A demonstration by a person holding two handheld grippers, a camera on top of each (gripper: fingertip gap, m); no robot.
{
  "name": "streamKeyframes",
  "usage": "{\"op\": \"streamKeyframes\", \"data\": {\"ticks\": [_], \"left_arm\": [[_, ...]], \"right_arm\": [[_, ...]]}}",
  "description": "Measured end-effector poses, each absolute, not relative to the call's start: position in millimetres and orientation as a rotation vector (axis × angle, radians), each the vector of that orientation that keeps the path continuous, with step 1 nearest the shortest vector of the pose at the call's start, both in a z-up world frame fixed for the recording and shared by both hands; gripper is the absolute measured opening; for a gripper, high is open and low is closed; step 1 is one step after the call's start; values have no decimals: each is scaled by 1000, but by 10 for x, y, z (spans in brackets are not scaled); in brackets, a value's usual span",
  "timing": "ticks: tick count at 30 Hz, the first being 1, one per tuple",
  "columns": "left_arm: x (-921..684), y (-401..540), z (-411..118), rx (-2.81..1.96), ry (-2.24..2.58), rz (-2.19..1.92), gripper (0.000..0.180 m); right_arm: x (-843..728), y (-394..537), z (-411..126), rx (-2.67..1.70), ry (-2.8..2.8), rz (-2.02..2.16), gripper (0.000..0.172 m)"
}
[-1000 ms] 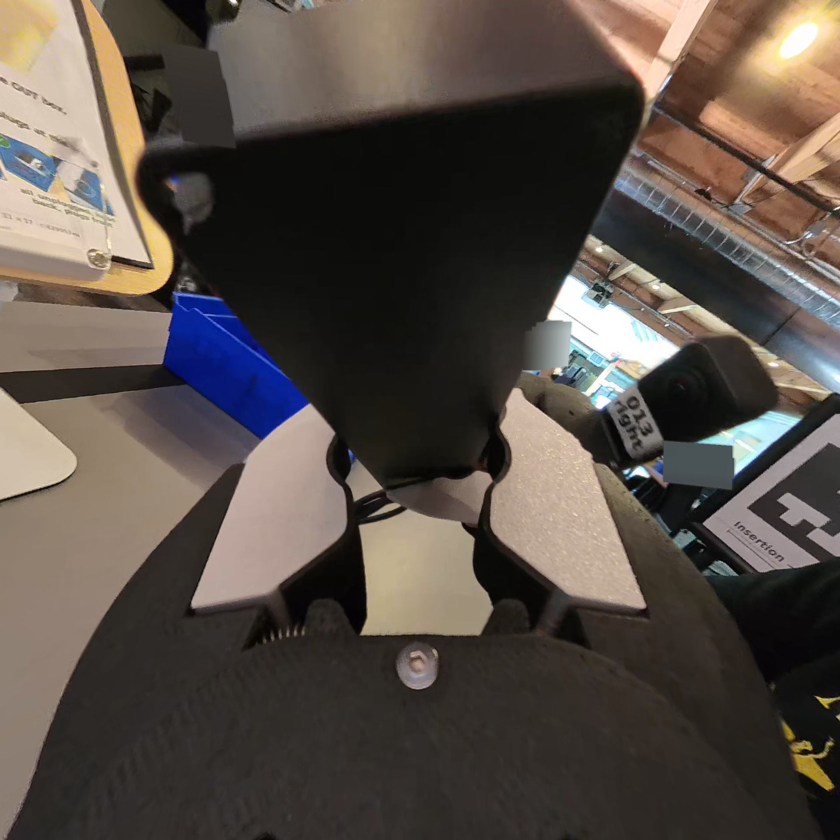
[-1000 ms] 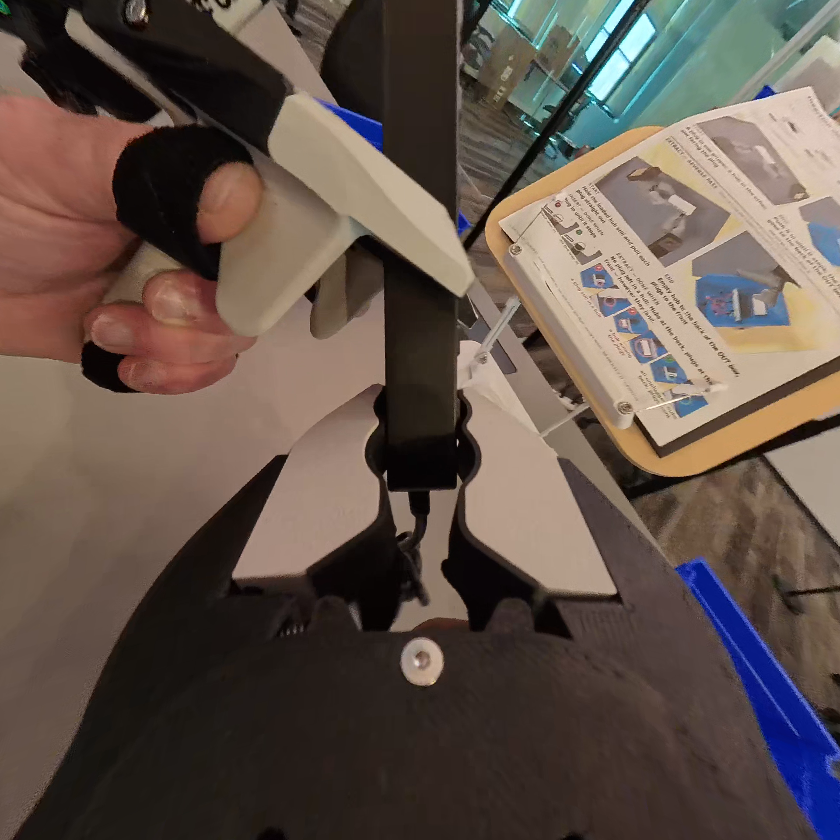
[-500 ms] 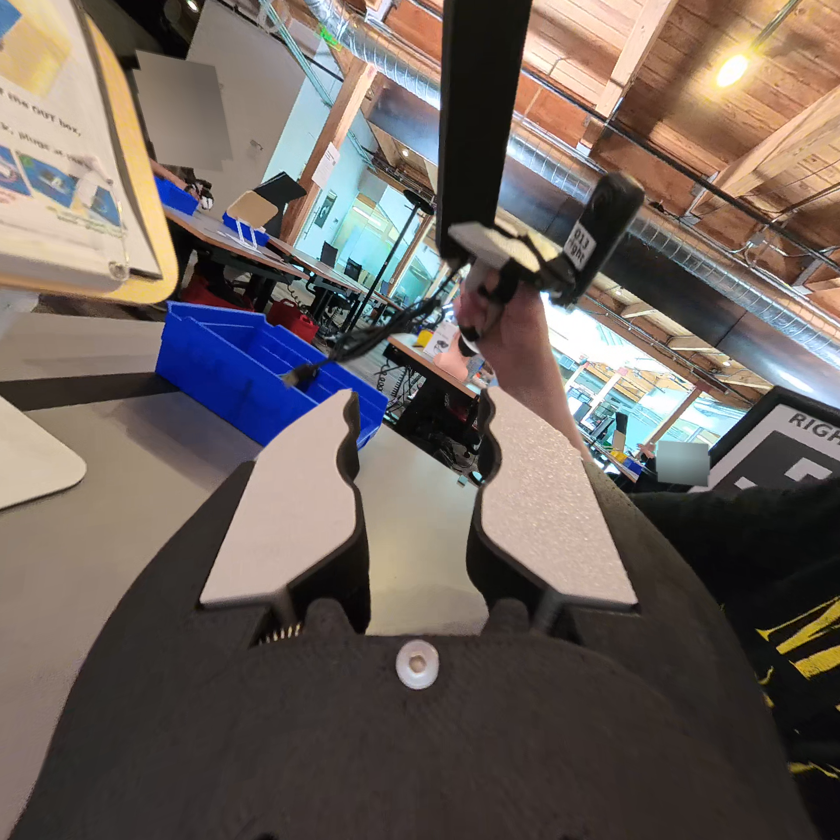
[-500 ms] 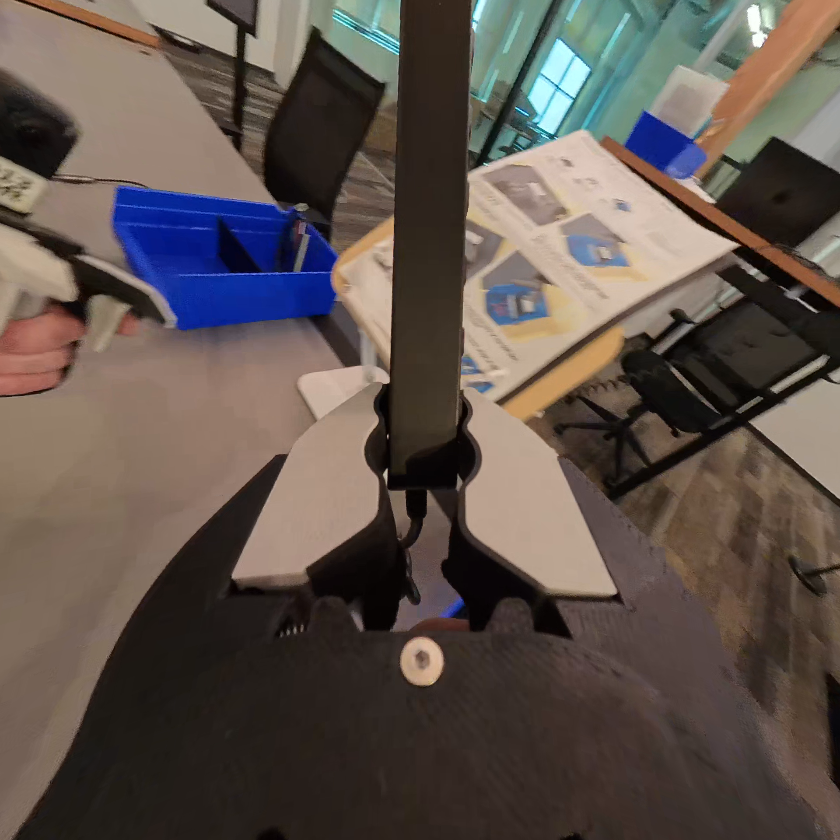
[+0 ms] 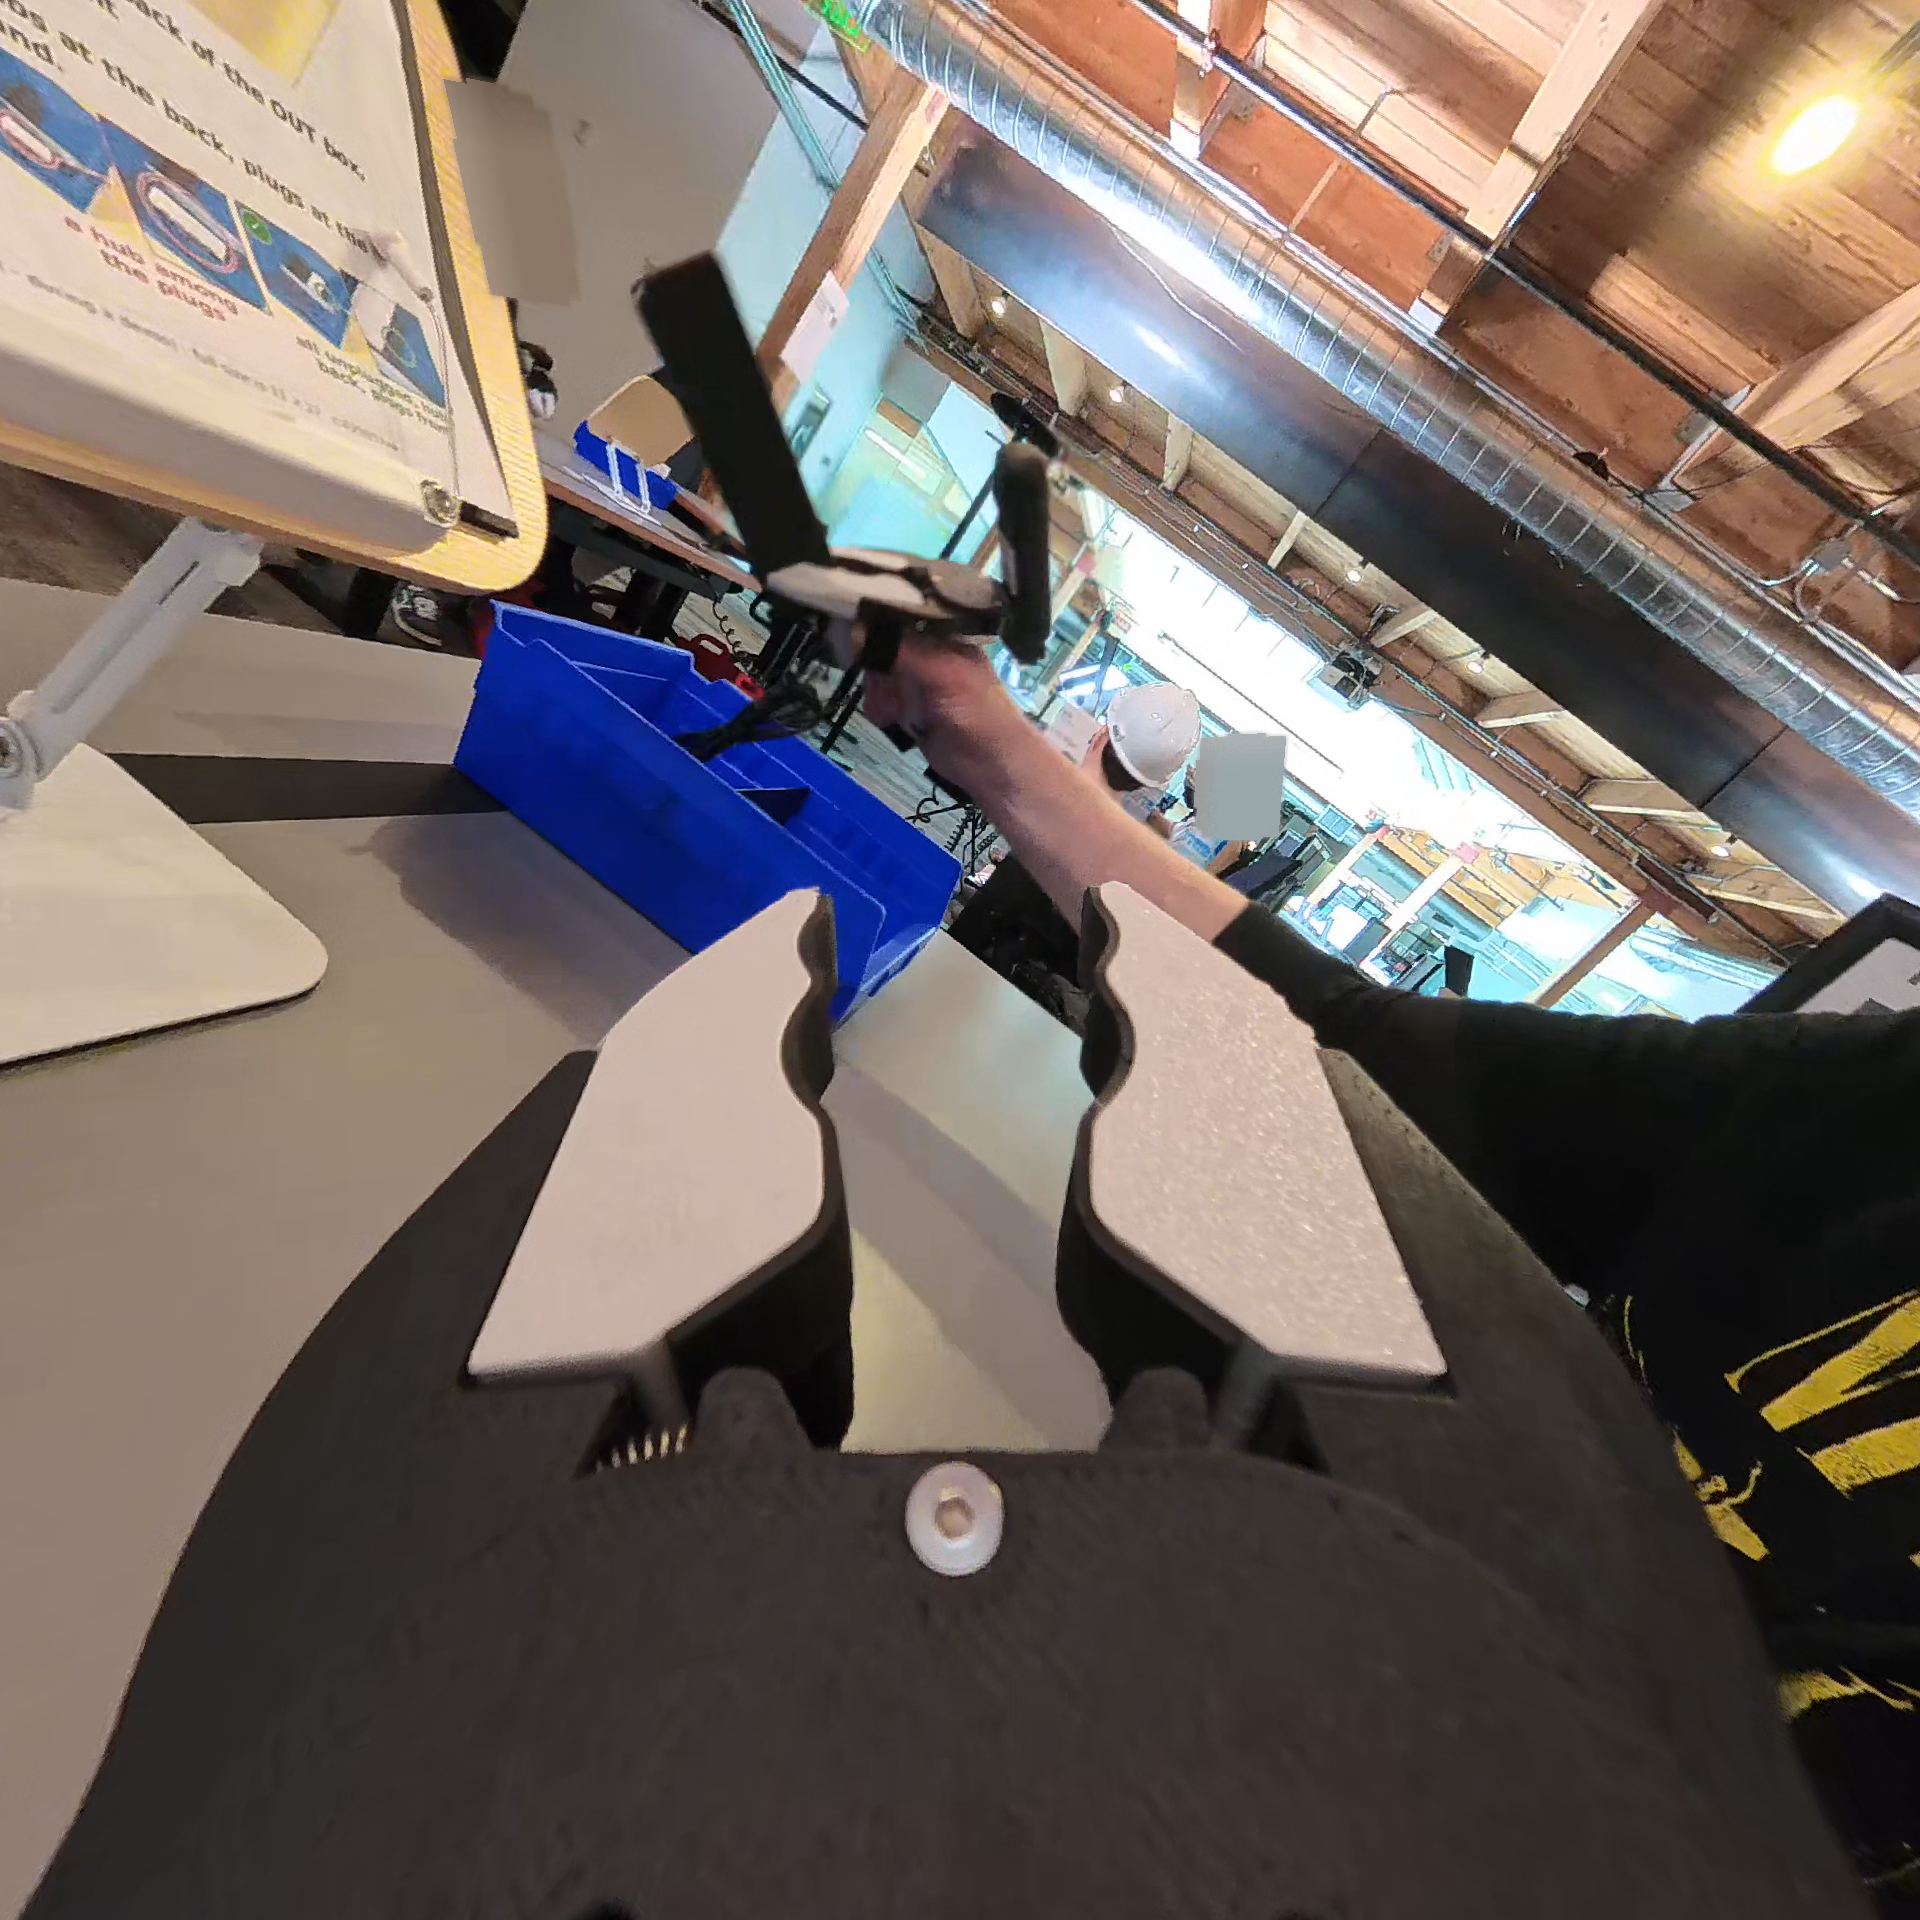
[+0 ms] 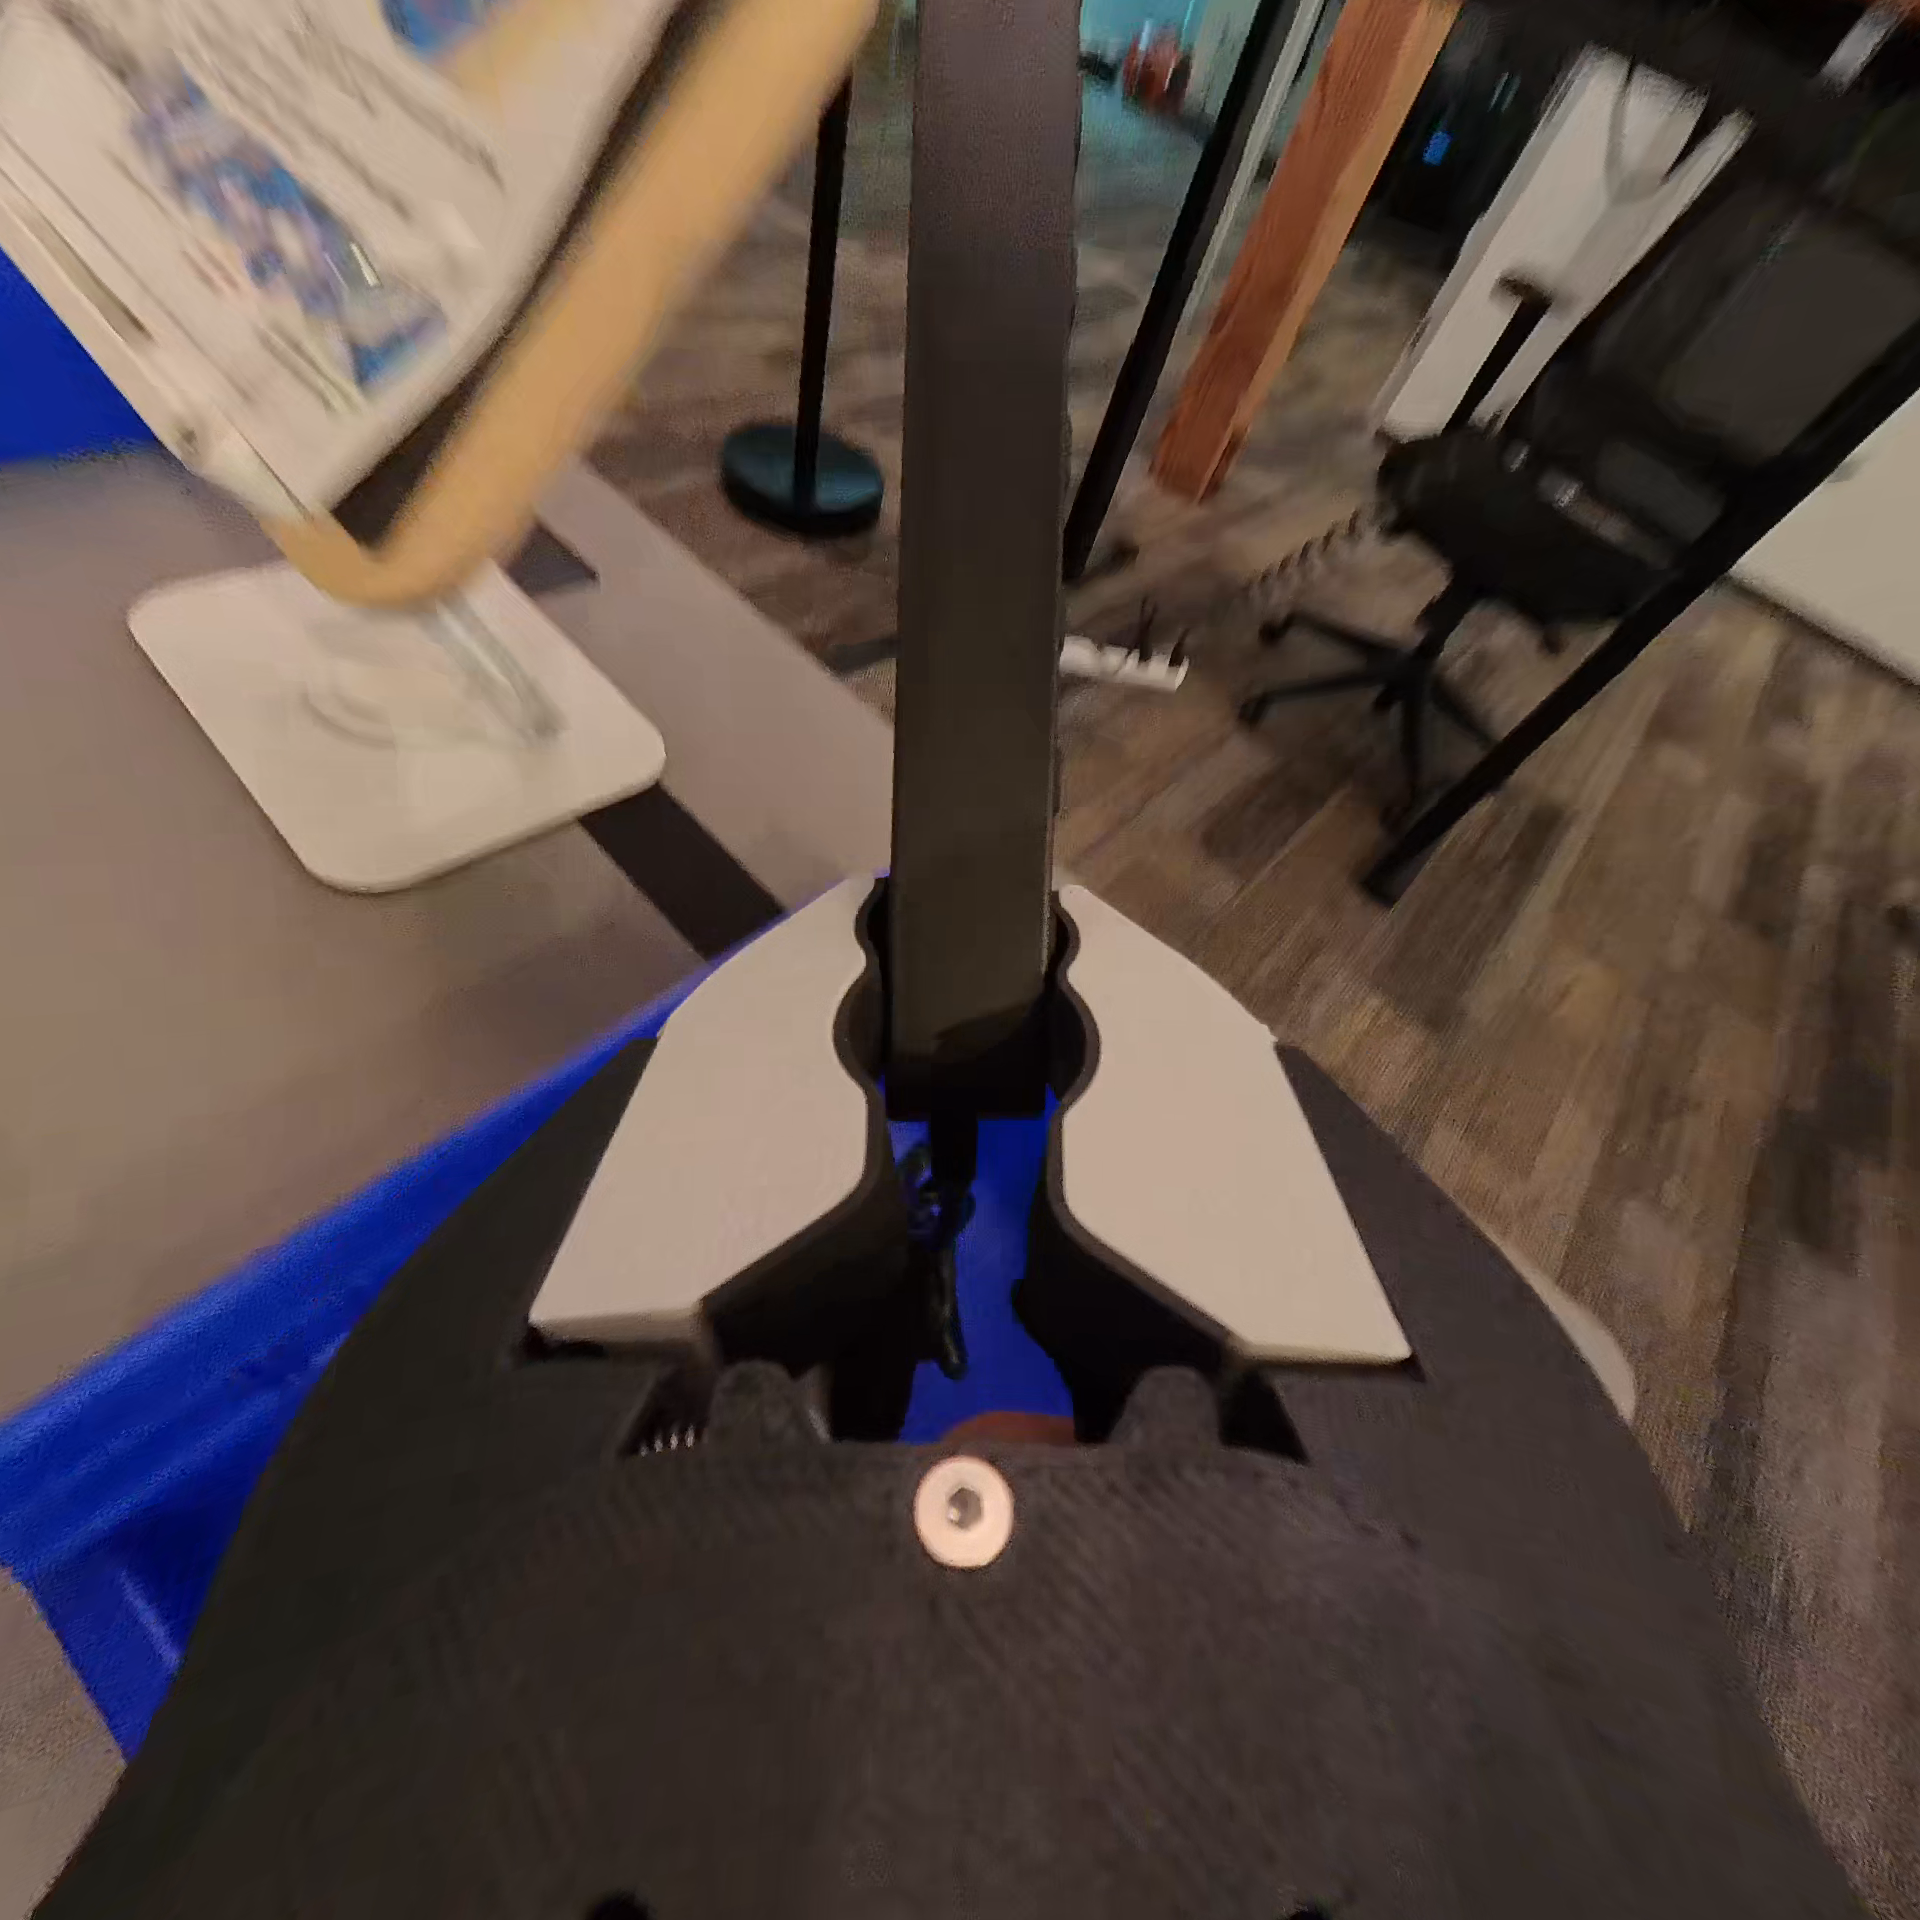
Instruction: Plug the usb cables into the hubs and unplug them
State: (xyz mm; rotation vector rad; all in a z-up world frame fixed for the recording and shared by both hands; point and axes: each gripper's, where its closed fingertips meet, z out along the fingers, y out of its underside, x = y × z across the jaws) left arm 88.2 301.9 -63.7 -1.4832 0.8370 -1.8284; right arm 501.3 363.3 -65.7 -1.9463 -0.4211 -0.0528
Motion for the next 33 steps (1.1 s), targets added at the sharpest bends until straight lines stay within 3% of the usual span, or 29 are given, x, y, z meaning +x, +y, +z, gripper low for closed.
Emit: {"op": "streamKeyframes", "data": {"ticks": [6,16,17,19,20,27,33], "left_arm": [[929,3109,-759,-1516,848,-1801,44],[1052,3106,-889,-1547,907,-1770,44],[1055,3099,-898,-1550,916,-1762,44],[1046,3109,-916,-1565,927,-1728,45],[1032,3124,-930,-1574,935,-1697,47],[608,3559,-916,-1642,917,-1330,61],[-295,4514,-584,-1689,701,-986,63]], "right_arm": [[5519,3449,-1730,-2449,-600,-212,26],[5860,3264,-2223,-2803,-1076,-484,26],[5871,3295,-2208,-2814,-1041,-496,26],[5900,3353,-2115,-2819,-939,-537,68],[5898,3354,-2054,-2814,-911,-555,80],[5649,3174,-1471,-2616,-796,-744,80],[4869,2787,-1055,-2351,-757,-671,65]]}}
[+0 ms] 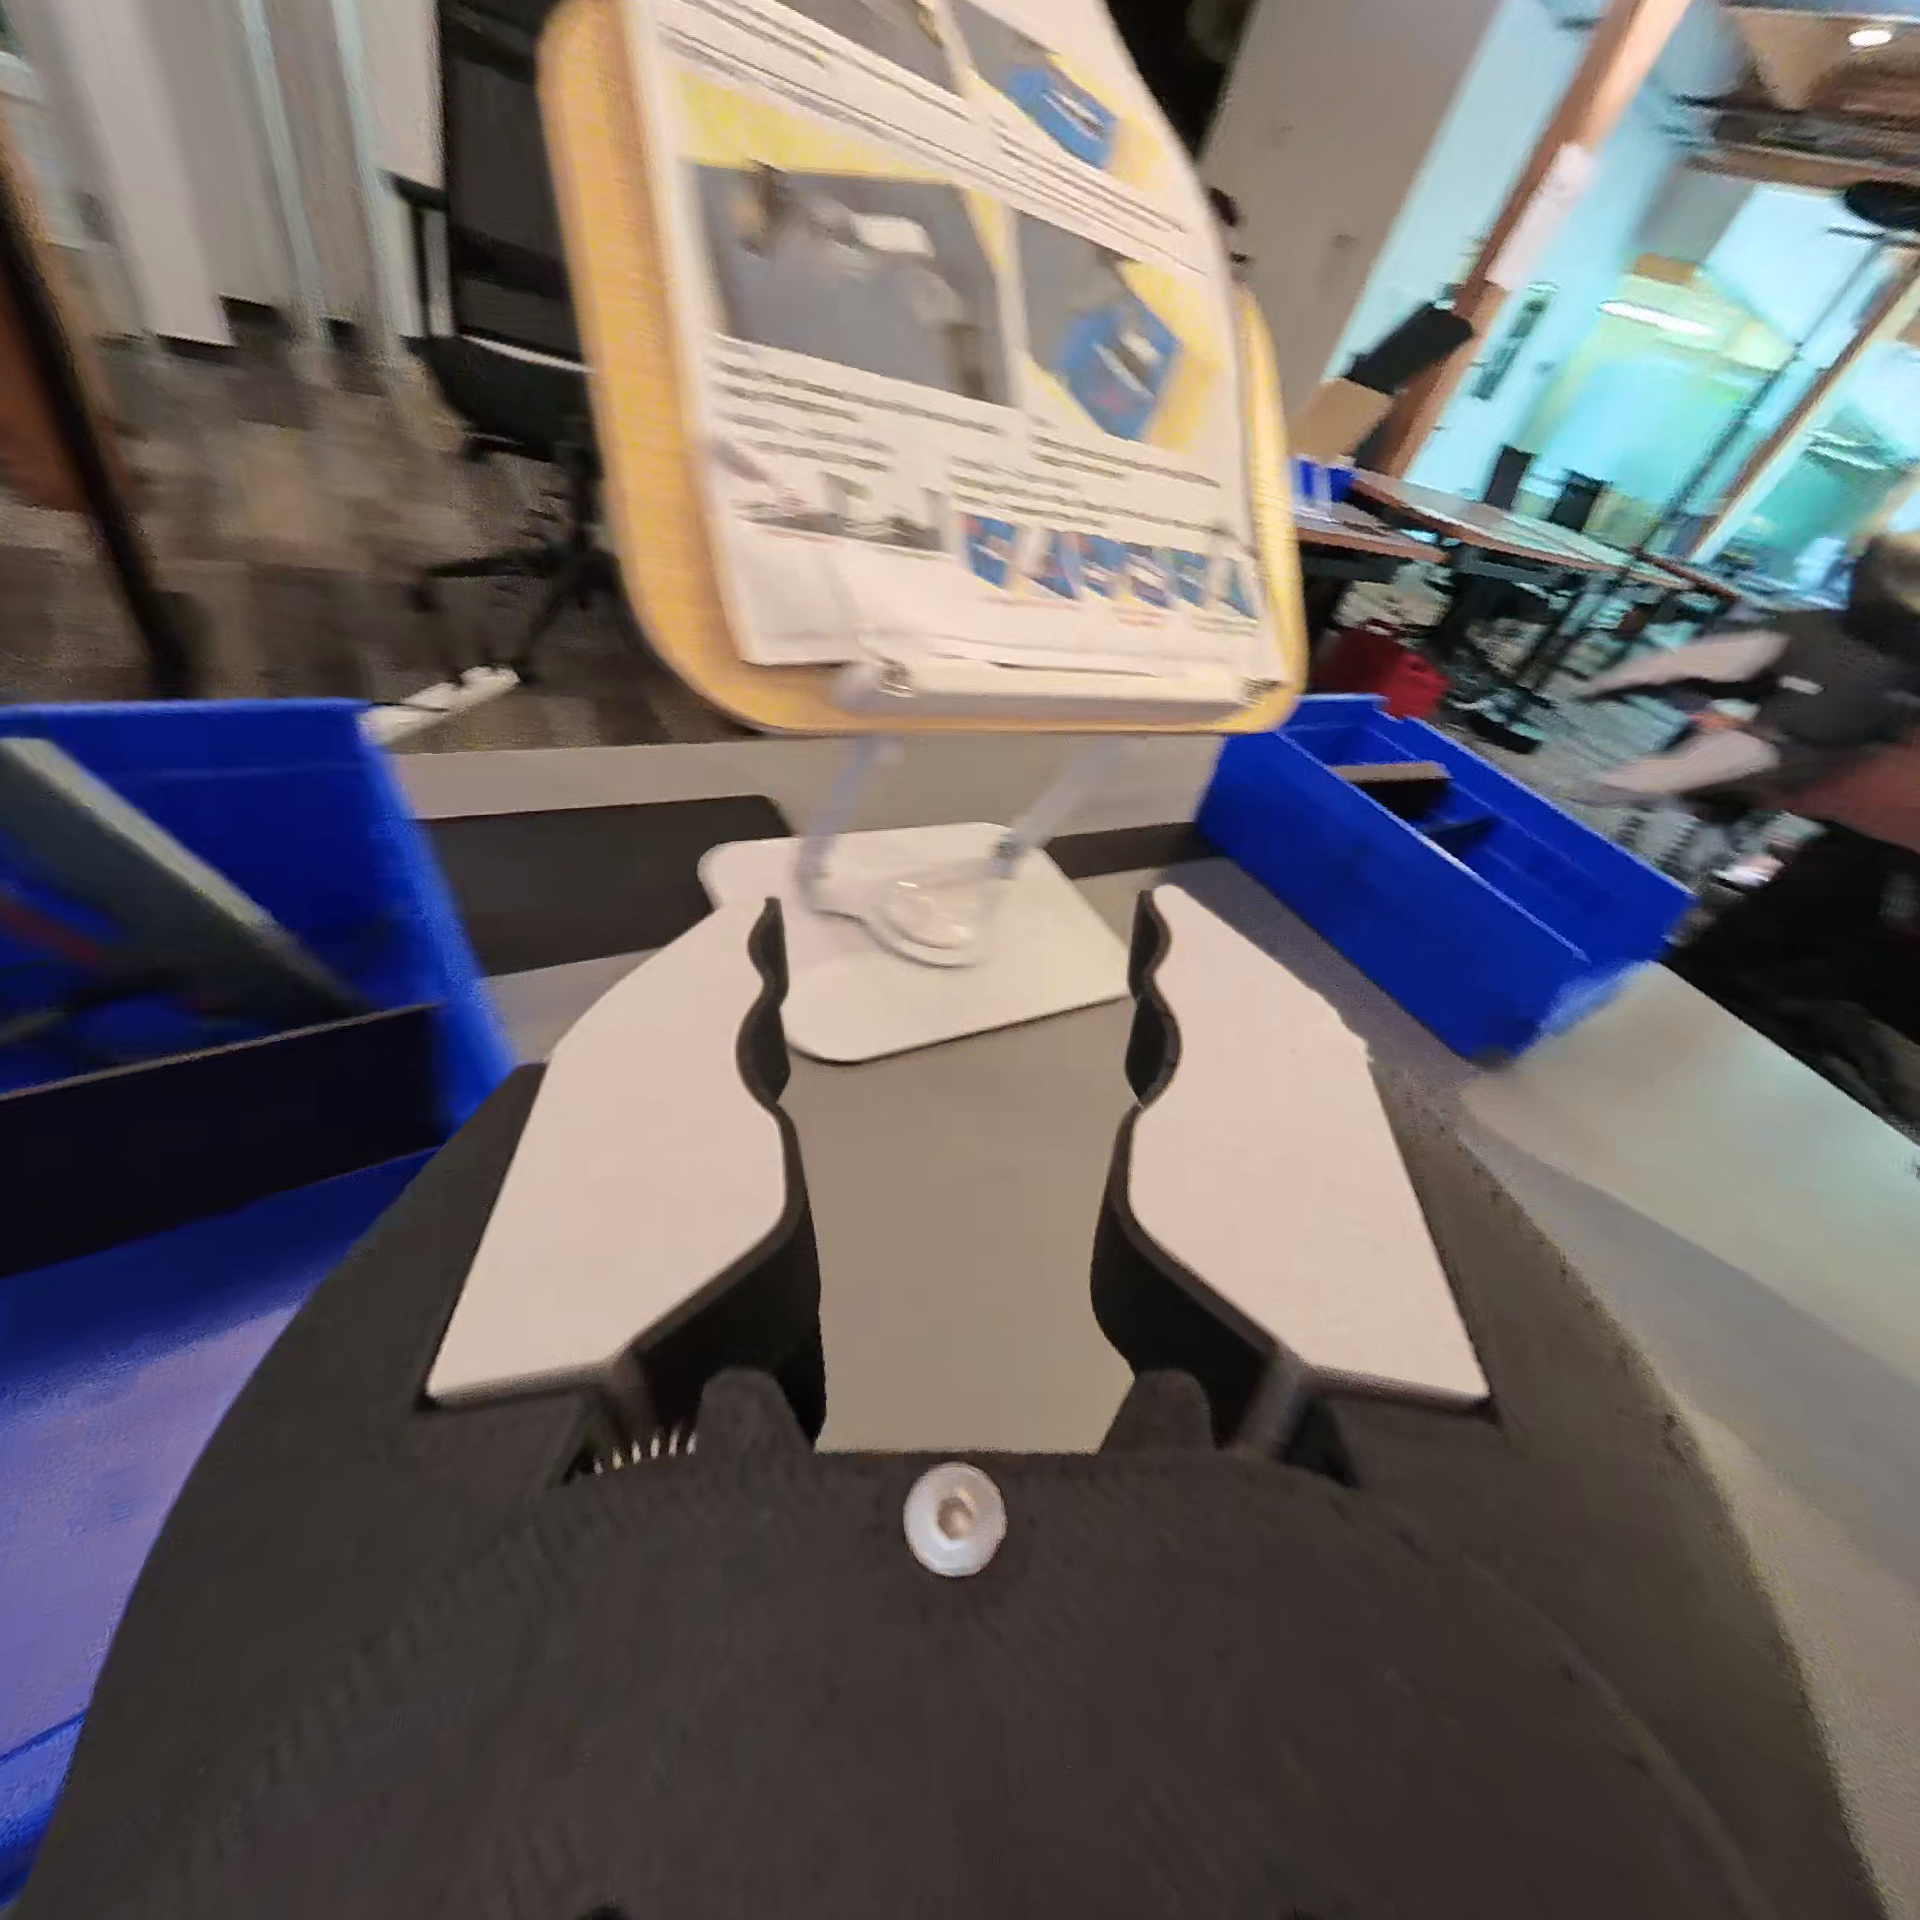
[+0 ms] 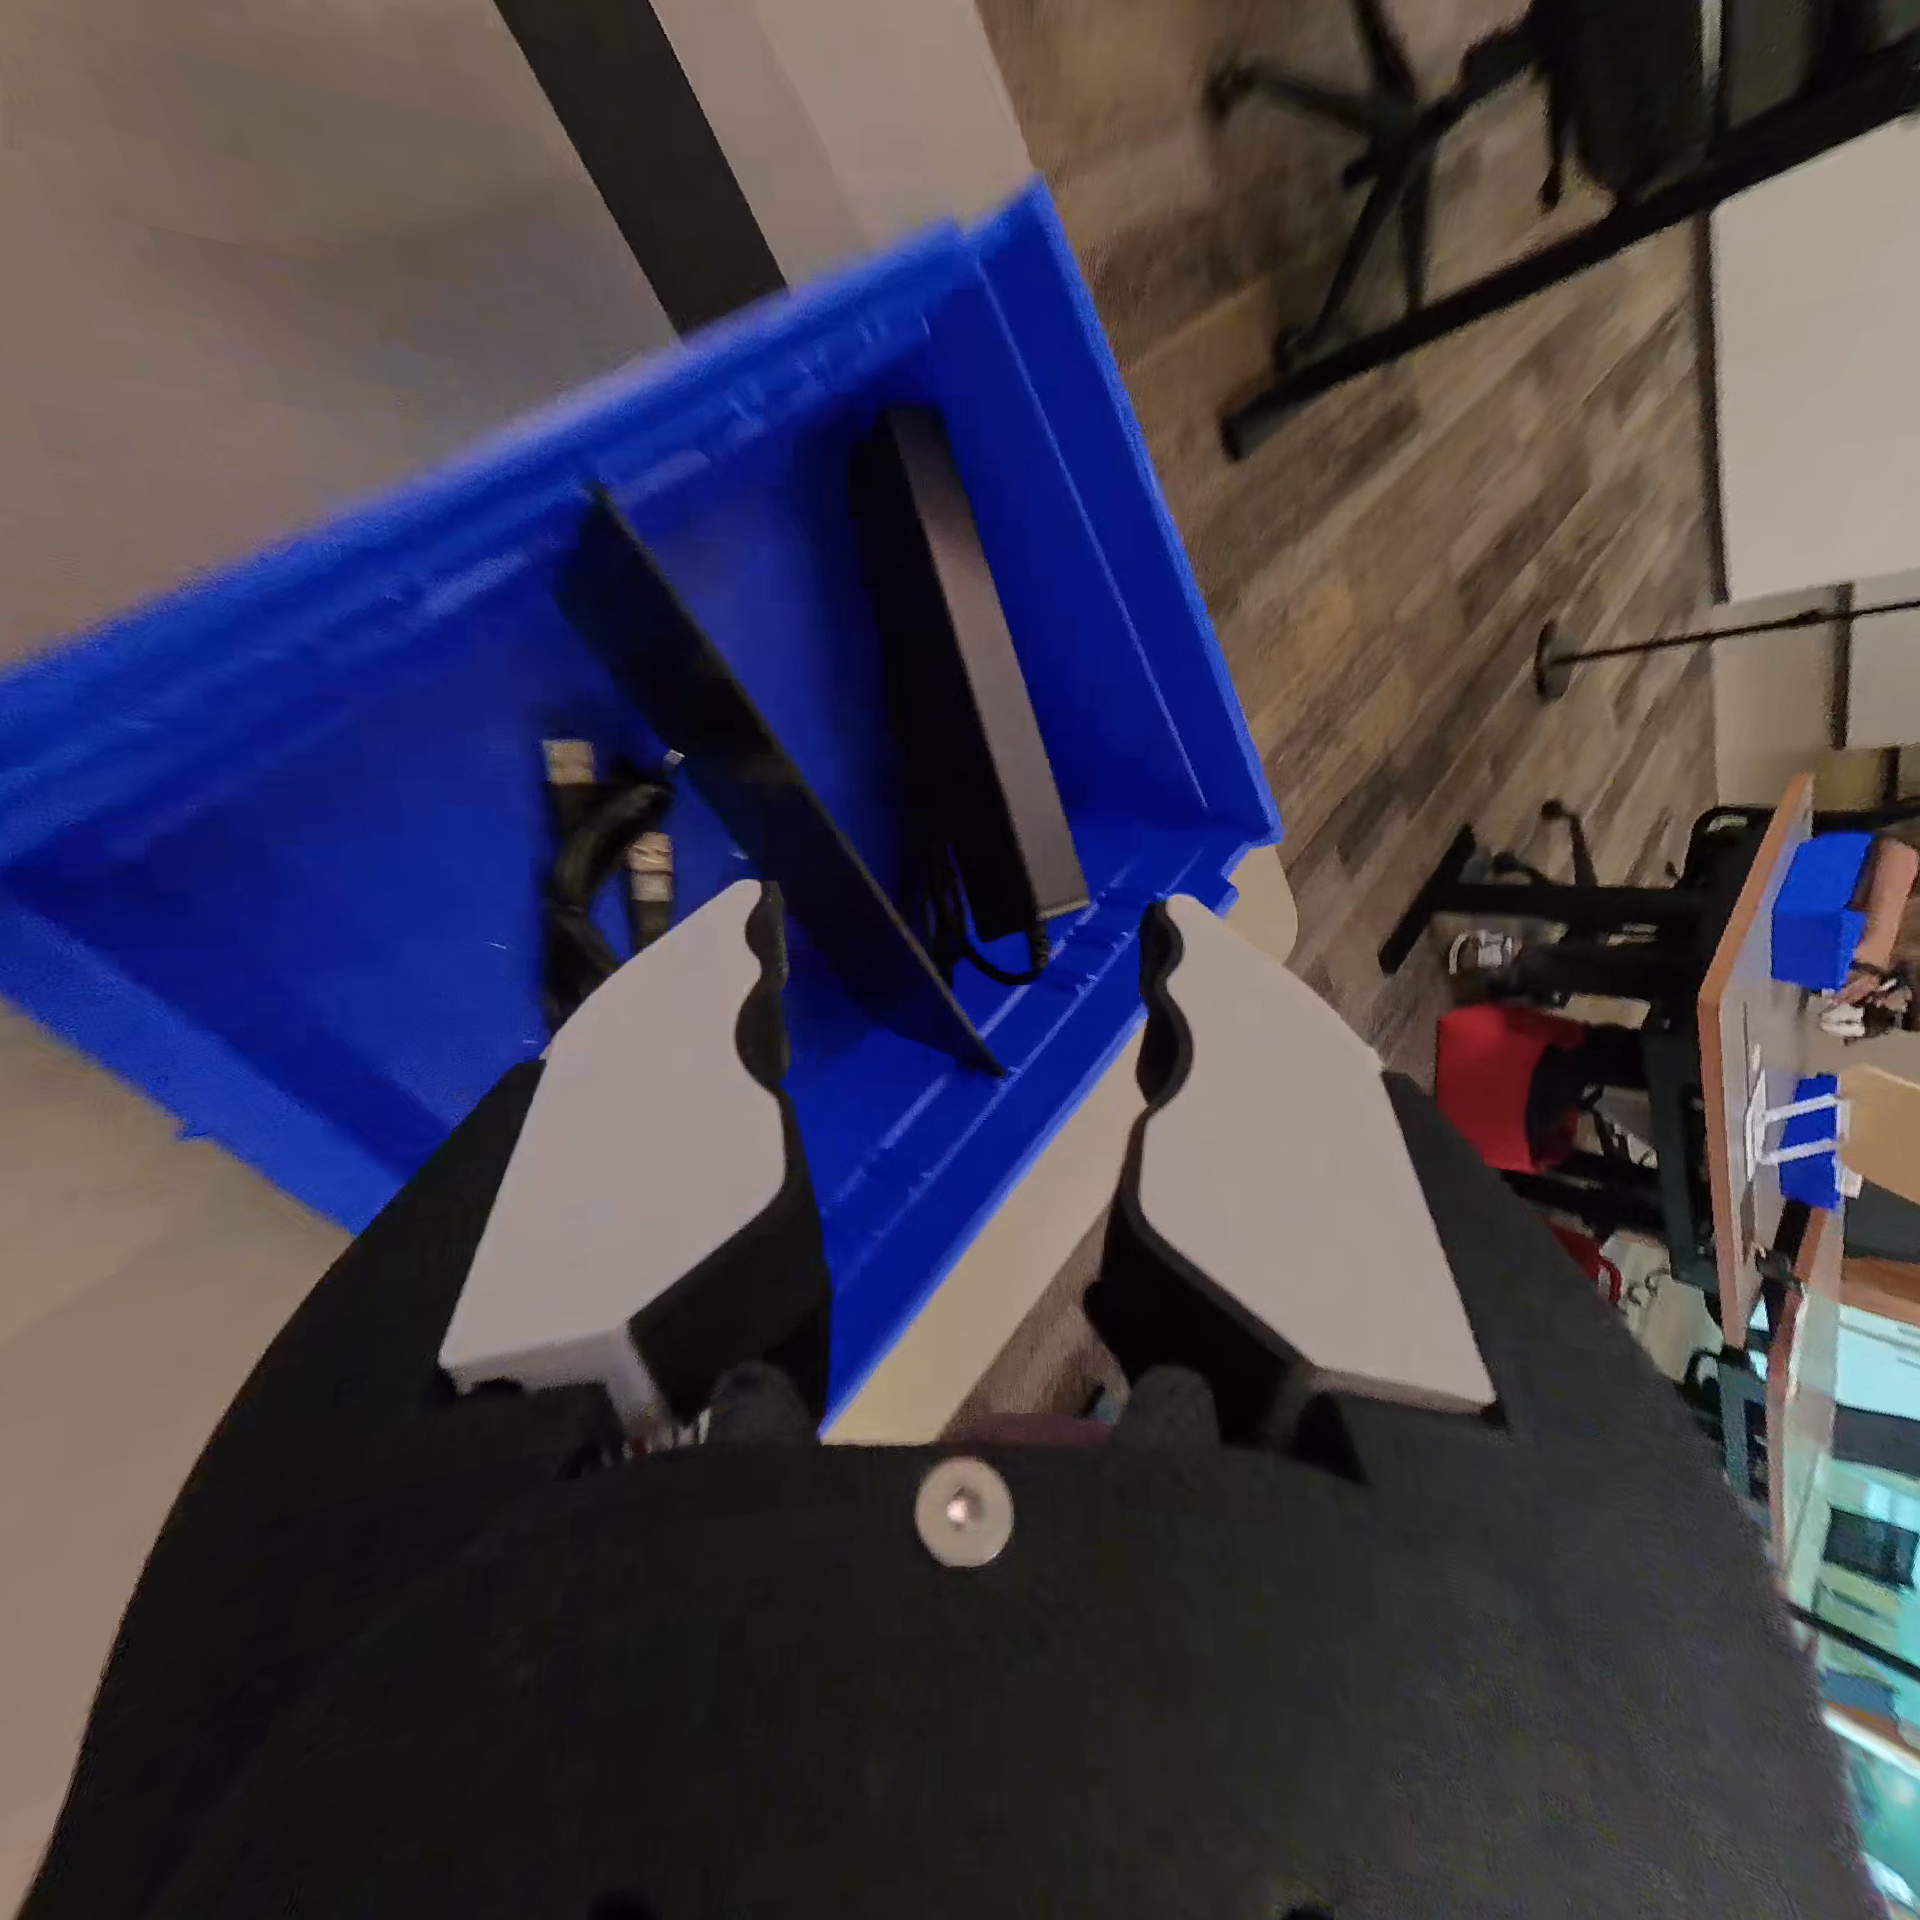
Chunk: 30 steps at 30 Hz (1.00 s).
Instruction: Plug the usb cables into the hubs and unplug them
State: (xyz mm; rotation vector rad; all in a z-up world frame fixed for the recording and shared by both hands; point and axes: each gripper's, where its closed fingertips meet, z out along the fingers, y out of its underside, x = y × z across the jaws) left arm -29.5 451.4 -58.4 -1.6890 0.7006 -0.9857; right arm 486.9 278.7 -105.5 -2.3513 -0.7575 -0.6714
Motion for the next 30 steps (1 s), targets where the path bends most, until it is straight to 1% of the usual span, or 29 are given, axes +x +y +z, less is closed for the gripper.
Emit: {"op": "streamKeyframes", "data": {"ticks": [3,4,7,10,12,13,14,18,22,28,30], "left_arm": [[-683,4982,-534,-1735,628,-859,61],[-782,5110,-504,-1731,624,-823,58],[-1028,5498,-513,-1760,625,-678,57],[-1073,5768,-591,-1807,624,-660,57],[-1002,5923,-679,-1846,607,-664,64],[-943,5995,-736,-1865,608,-657,64],[-897,6082,-829,-1909,602,-628,66],[-713,6408,-1313,-2139,554,-577,83],[-657,6715,-1667,-2281,474,-487,94],[-761,7021,-2005,-2442,391,-262,90],[-746,7062,-2052,-2451,402,-283,55]], "right_arm": [[4420,2599,-959,-2239,-764,-633,58],[4273,2542,-950,-2213,-768,-612,55],[3867,2399,-937,-2144,-789,-571,53],[3511,2329,-936,-2082,-785,-523,49],[3277,2308,-982,-2053,-786,-456,48],[3191,2308,-1015,-2044,-787,-439,48],[3123,2312,-1050,-2038,-787,-432,48],[2869,2342,-1191,-2016,-800,-382,47],[2747,2376,-1278,-2001,-819,-362,47],[2715,2413,-1355,-1987,-848,-359,47],[2729,2418,-1373,-1982,-850,-358,47]]}}
